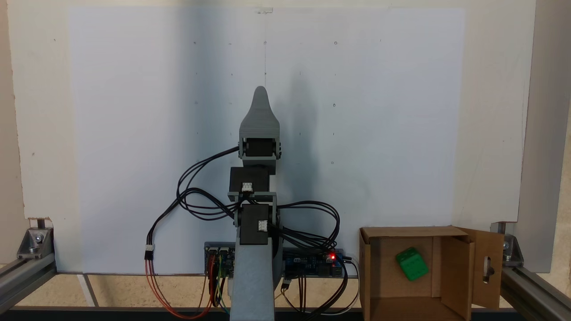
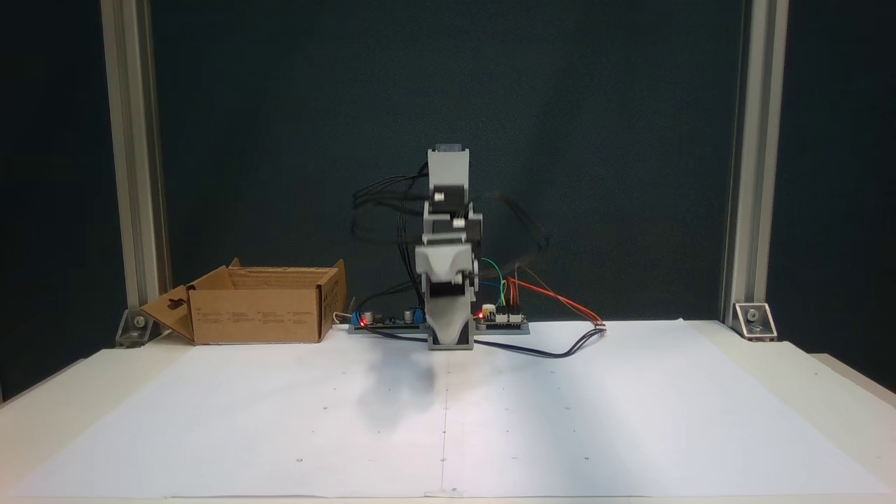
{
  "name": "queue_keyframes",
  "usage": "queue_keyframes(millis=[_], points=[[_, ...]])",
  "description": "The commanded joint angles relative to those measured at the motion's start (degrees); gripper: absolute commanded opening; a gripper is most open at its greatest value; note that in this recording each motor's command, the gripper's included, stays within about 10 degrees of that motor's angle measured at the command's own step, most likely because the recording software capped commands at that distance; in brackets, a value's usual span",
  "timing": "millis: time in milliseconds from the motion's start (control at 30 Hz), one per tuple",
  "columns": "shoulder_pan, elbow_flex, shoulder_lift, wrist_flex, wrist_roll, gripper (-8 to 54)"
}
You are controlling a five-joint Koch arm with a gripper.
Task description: Grasp a green dice and put it in the bin.
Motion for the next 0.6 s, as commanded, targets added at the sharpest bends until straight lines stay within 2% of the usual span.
queue_keyframes(millis=[0,567], points=[[-0.1,0.0,6.2,-9.5,-0.4,43.5],[0.1,15.2,6.3,-48.9,-4.6,43.2]])
